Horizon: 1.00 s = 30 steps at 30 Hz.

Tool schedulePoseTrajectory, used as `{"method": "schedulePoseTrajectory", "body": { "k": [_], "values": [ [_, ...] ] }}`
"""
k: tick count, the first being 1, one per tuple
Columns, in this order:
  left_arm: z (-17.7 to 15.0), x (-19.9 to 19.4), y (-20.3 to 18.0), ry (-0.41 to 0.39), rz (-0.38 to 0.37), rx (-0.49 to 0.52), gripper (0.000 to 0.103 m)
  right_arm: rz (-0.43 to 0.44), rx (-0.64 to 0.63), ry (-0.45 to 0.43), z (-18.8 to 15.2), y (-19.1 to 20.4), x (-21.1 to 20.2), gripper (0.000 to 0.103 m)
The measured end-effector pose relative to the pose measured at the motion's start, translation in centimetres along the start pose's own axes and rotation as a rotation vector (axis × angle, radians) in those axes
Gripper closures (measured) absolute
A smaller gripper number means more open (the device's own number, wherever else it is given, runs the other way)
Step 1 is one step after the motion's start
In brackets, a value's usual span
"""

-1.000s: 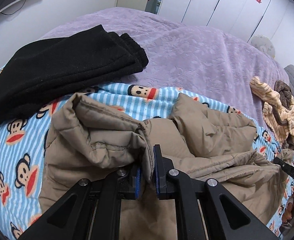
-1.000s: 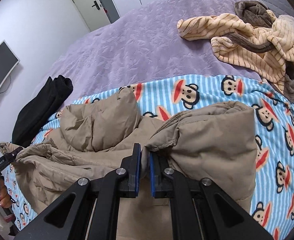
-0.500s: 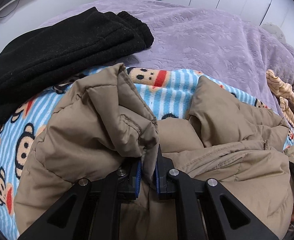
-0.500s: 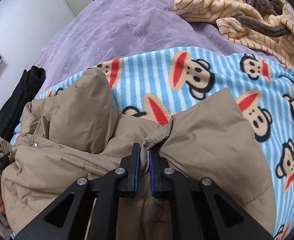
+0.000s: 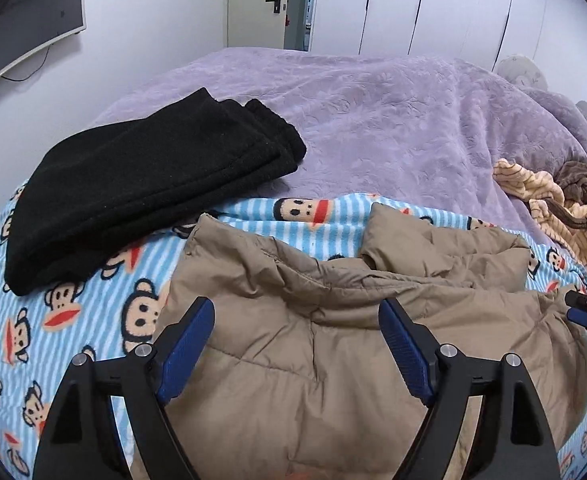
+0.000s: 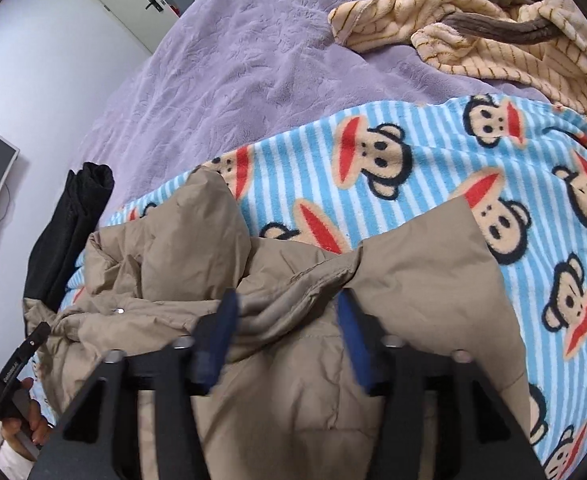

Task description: Fold large clothes

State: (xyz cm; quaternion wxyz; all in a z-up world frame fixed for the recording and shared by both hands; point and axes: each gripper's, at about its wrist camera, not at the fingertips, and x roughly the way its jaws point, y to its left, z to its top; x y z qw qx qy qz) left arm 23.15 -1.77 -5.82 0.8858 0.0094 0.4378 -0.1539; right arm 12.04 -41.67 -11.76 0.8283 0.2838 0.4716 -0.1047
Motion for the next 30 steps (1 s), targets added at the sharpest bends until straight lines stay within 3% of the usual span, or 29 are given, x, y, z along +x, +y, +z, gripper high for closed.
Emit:
{"method": "schedulePoseTrajectory", "body": {
  "k": [2, 4, 5, 6, 7, 9, 12, 20, 23, 26, 30],
  "values": [
    [-0.3, -0.5, -0.5, 0.028, -0.051, 0.007, 0.019, 0.026, 0.013, -0.026, -0.8, 0.1, -1.9, 0.022],
    [-0.8, -0.2, -2.0, 0.078, -0.147, 0.043, 0.037, 0.054, 0.012, -0.026, -1.6, 0.5, -3.0, 0.025],
    [-1.1, 0.5, -2.9, 0.102, -0.171, 0.067, 0.045, 0.074, 0.001, -0.022, -2.3, 1.0, -3.3, 0.046],
    [-1.6, 1.0, -4.2, 0.116, -0.188, 0.095, 0.046, 0.085, -0.022, -0.011, -3.0, 1.5, -3.3, 0.073],
    [-2.1, 1.5, -5.3, 0.121, -0.201, 0.122, 0.046, 0.090, -0.058, 0.012, -3.8, 2.4, -3.0, 0.078],
    [-3.1, 2.8, -7.6, 0.131, -0.210, 0.165, 0.046, 0.115, -0.123, 0.045, -4.7, 4.1, -1.7, 0.080],
    [-3.9, 4.6, -9.5, 0.113, -0.145, 0.199, 0.046, 0.105, -0.183, 0.064, -6.1, 6.1, 0.6, 0.081],
    [-2.1, 8.9, -8.8, 0.137, -0.084, 0.146, 0.046, 0.044, -0.181, 0.045, -4.7, 6.4, 6.8, 0.089],
    [-0.8, 8.1, -7.0, 0.103, -0.057, 0.135, 0.046, 0.033, -0.181, 0.059, -3.8, 6.6, 7.5, 0.089],
    [0.2, 7.8, -3.3, 0.072, 0.046, 0.120, 0.046, 0.025, -0.203, 0.063, -3.2, 6.3, 6.1, 0.089],
    [0.6, 8.7, 2.4, 0.080, 0.143, 0.054, 0.046, -0.124, -0.208, 0.000, -1.9, 3.1, 2.9, 0.088]
  ]
}}
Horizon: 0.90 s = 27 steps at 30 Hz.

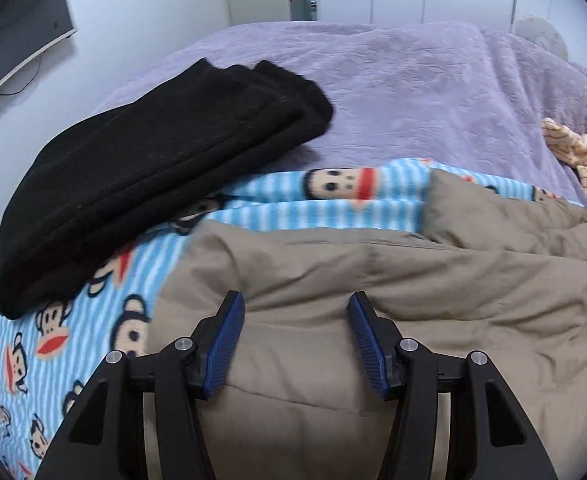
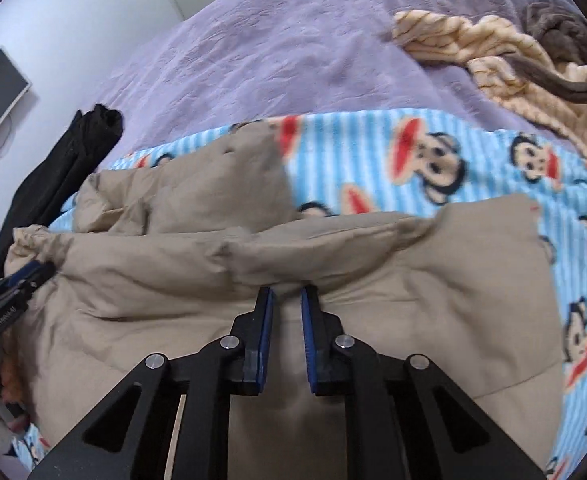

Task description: Fold large clothes

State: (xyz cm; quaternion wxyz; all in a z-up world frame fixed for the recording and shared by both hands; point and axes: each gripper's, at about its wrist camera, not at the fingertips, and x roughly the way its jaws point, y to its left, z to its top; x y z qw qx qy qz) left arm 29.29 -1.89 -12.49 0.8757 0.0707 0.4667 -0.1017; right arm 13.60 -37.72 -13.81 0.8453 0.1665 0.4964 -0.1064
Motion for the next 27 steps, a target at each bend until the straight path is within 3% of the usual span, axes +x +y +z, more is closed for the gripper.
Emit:
{"method": "schedulePoseTrajectory", "body": {
  "k": [3, 6, 8, 15, 23, 27],
  "values": [
    [-0.1, 1.7, 2.1, 0.018, 0.008, -0.034, 0.046, -0.095, 0.119, -0.026, 0.1, -5.1, -1.0, 0.088],
    [-0.7, 3.8, 2.7, 0.056, -0.037, -0.100, 0.045, -0.050, 0.260, 0.005, -0.4, -8.9, 0.1, 0.089],
    [-1.0, 4.7, 2.3, 0.053, -0.030, -0.091, 0.045, -0.030, 0.289, 0.017, -0.5, -9.6, 1.7, 0.089],
    [-0.7, 6.1, 1.7, 0.059, -0.027, -0.093, 0.044, -0.091, 0.226, 0.008, 0.0, -8.3, 5.4, 0.089],
    [-1.5, 0.4, 2.3, 0.047, 0.016, -0.069, 0.044, -0.127, 0.226, 0.026, 0.3, -7.7, 2.8, 0.085],
    [-3.5, -3.0, 2.5, 0.042, 0.011, -0.055, 0.044, -0.085, 0.228, -0.007, -0.8, -7.1, -0.6, 0.085]
  ]
}}
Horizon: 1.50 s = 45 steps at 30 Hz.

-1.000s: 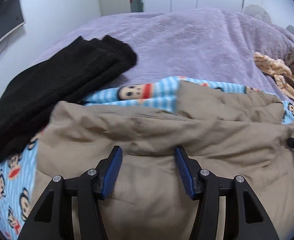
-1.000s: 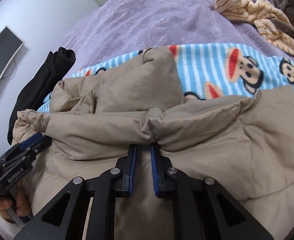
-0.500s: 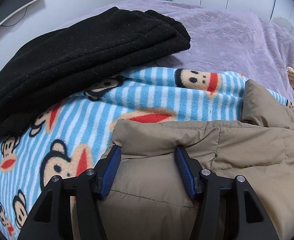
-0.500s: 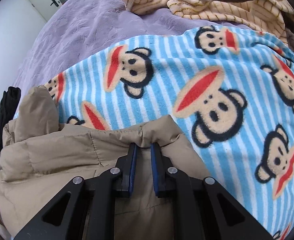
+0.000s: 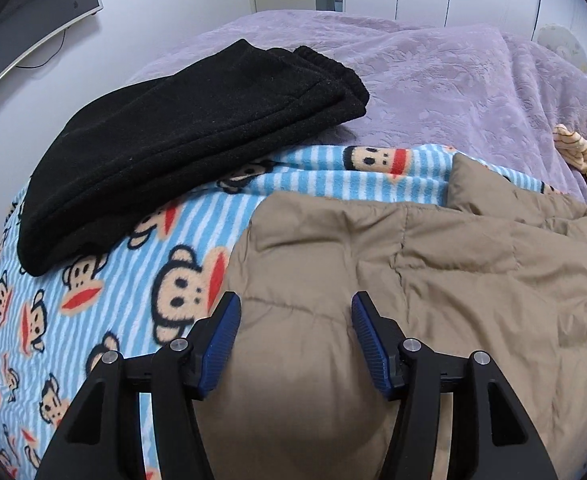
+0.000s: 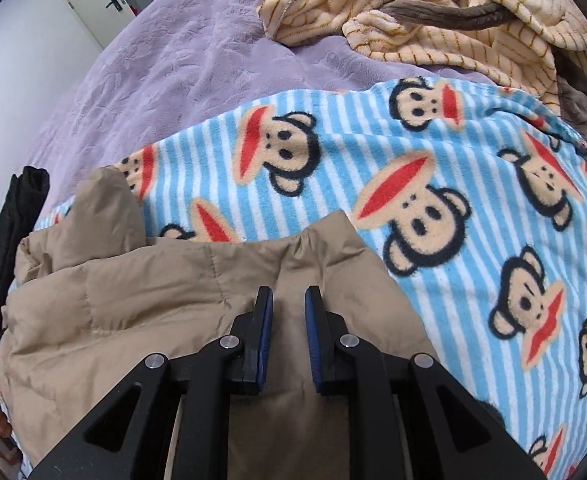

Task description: Fold large clothes

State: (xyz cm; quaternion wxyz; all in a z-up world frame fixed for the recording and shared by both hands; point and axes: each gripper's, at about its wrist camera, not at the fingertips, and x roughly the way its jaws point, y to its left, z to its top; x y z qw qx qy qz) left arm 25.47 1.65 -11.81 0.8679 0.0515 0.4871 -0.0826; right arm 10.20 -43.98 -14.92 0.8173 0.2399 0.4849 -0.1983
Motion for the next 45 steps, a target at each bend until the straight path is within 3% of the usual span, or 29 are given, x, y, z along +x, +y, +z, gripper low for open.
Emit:
{"method": "schedulePoseTrajectory", "body": {
  "k": [2, 4, 6, 12, 22, 23, 24, 25, 34, 36, 37, 39, 42, 45],
  "values": [
    [-1.4, -1.3, 0.3, 0.022, -0.010, -0.007, 0.044, 0.028, 0.010, -0.007, -1.0, -0.2, -1.7, 0.083],
    [-2.7, -2.1, 0.3, 0.045, -0.016, -0.010, 0.044, 0.055, 0.032, -0.013, -2.2, -0.5, -3.4, 0.075],
    [-4.4, -3.0, 0.3, 0.070, -0.019, -0.012, 0.044, 0.076, 0.053, -0.012, -3.9, -0.9, -5.0, 0.059],
    [-8.6, -4.5, 0.5, 0.153, -0.033, -0.032, 0.044, 0.125, 0.114, 0.041, -8.8, -2.7, -8.1, 0.057],
    [-12.6, -6.6, 0.4, 0.207, -0.051, -0.070, 0.043, 0.189, 0.206, 0.112, -15.5, -4.9, -10.0, 0.051],
    [-12.9, -6.8, 0.4, 0.210, -0.051, -0.077, 0.037, 0.193, 0.214, 0.117, -15.9, -5.0, -10.1, 0.050],
    [-13.2, -6.9, 0.5, 0.211, -0.047, -0.084, 0.020, 0.195, 0.222, 0.122, -16.4, -5.2, -10.1, 0.048],
    [-13.5, -7.2, 0.5, 0.204, -0.042, -0.094, 0.015, 0.198, 0.230, 0.129, -16.8, -5.3, -10.2, 0.048],
    [-15.6, -7.2, 0.3, 0.240, -0.070, -0.121, 0.014, 0.236, 0.307, 0.166, -19.1, -6.7, -10.4, 0.041],
    [-15.9, -7.1, 0.5, 0.250, -0.082, -0.139, 0.000, 0.245, 0.327, 0.170, -19.5, -6.9, -10.4, 0.041],
    [-16.0, -7.1, 0.6, 0.250, -0.091, -0.151, 0.000, 0.252, 0.337, 0.172, -19.6, -7.0, -10.4, 0.039],
    [-16.1, -7.0, 0.8, 0.259, -0.103, -0.165, 0.000, 0.273, 0.360, 0.175, -20.0, -7.2, -10.3, 0.027],
    [-16.0, -6.8, 1.4, 0.273, -0.123, -0.190, 0.000, 0.299, 0.394, 0.173, -20.5, -7.4, -10.2, 0.026],
    [-16.2, -7.0, 2.0, 0.277, -0.148, -0.216, 0.000, 0.321, 0.432, 0.170, -20.9, -7.6, -10.0, 0.018]
  ]
}}
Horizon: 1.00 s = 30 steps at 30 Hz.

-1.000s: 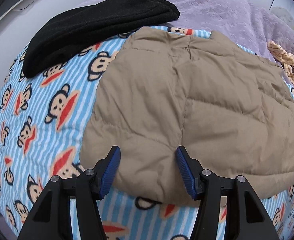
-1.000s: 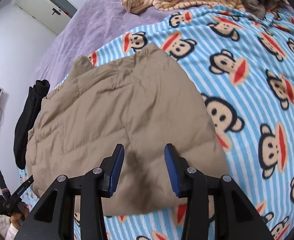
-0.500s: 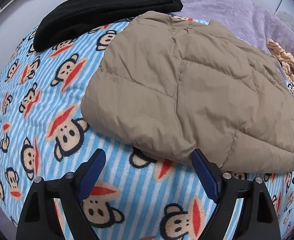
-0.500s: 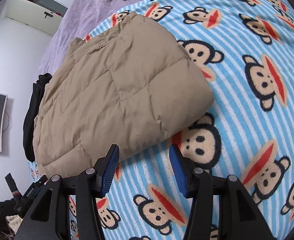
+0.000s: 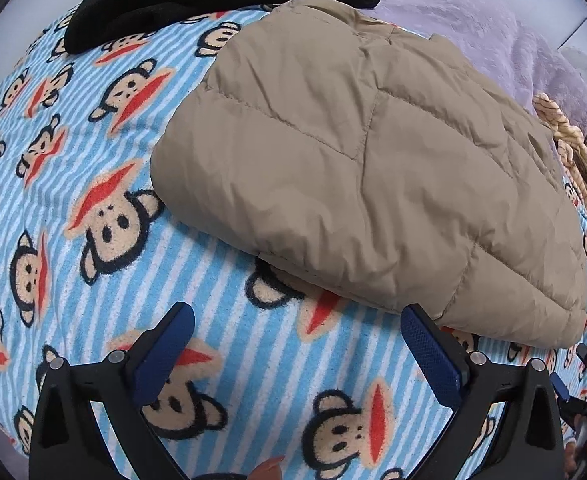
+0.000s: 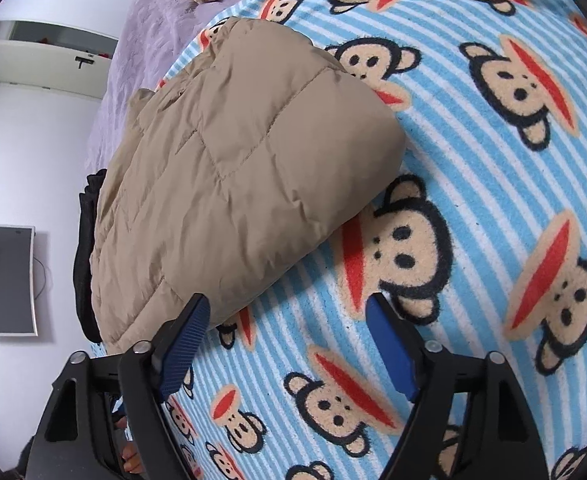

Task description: Fold large clothes

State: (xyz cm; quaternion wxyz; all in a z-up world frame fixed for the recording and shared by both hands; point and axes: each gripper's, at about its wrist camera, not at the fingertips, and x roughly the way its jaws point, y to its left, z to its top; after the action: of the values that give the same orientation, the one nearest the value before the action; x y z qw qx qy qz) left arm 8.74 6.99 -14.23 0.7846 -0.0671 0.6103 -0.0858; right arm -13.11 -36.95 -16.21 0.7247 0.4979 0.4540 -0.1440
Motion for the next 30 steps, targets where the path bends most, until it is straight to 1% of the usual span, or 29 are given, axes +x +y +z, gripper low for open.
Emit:
{"method": "schedulePoseTrajectory", "body": {
  "k": [2, 4, 7, 9, 11, 13, 14, 16, 20, 25, 29, 30],
  "values": [
    [0.2, 0.0, 0.6, 0.008, -0.012, -0.018, 0.000, 0.023, 0.019, -0.003, -0.1, -0.2, 0.1, 0.018],
    [0.4, -0.3, 1.4, -0.007, -0.003, -0.043, 0.000, 0.047, 0.032, 0.001, -0.2, -0.4, 0.3, 0.018],
    [1.1, -0.7, 3.0, -0.025, -0.044, -0.102, 0.000, 0.091, 0.047, 0.017, -0.1, -0.5, 0.9, 0.016],
    [1.6, -0.6, 4.2, -0.018, -0.110, -0.150, 0.000, 0.125, 0.059, 0.022, -0.1, -0.2, 1.3, 0.016],
    [1.9, -0.4, 5.2, -0.006, -0.202, -0.197, 0.000, 0.154, 0.070, 0.018, 0.0, -0.1, 1.5, 0.016],
    [2.2, 0.0, 6.3, 0.002, -0.270, -0.234, 0.000, 0.174, 0.086, 0.006, 0.2, 0.0, 1.8, 0.016],
    [2.3, 0.2, 6.7, 0.006, -0.300, -0.246, 0.000, 0.183, 0.095, 0.001, 0.3, 0.0, 1.8, 0.015],
    [2.5, 0.5, 6.9, 0.011, -0.334, -0.256, 0.000, 0.208, 0.123, -0.007, 0.6, -0.1, 2.1, 0.015],
    [3.0, 1.1, 7.2, 0.019, -0.356, -0.247, 0.000, 0.237, 0.160, -0.013, 1.3, 0.0, 2.9, 0.015],
    [4.0, 1.9, 7.3, 0.032, -0.376, -0.245, 0.000, 0.252, 0.173, 0.015, 2.3, 0.3, 4.3, 0.015],
    [5.0, 2.9, 6.8, 0.027, -0.384, -0.246, 0.000, 0.268, 0.181, 0.032, 3.3, 1.0, 5.6, 0.015],
    [5.0, 3.1, 6.7, 0.025, -0.388, -0.249, 0.000, 0.276, 0.184, 0.031, 3.6, 1.3, 5.8, 0.009]
  ]
}}
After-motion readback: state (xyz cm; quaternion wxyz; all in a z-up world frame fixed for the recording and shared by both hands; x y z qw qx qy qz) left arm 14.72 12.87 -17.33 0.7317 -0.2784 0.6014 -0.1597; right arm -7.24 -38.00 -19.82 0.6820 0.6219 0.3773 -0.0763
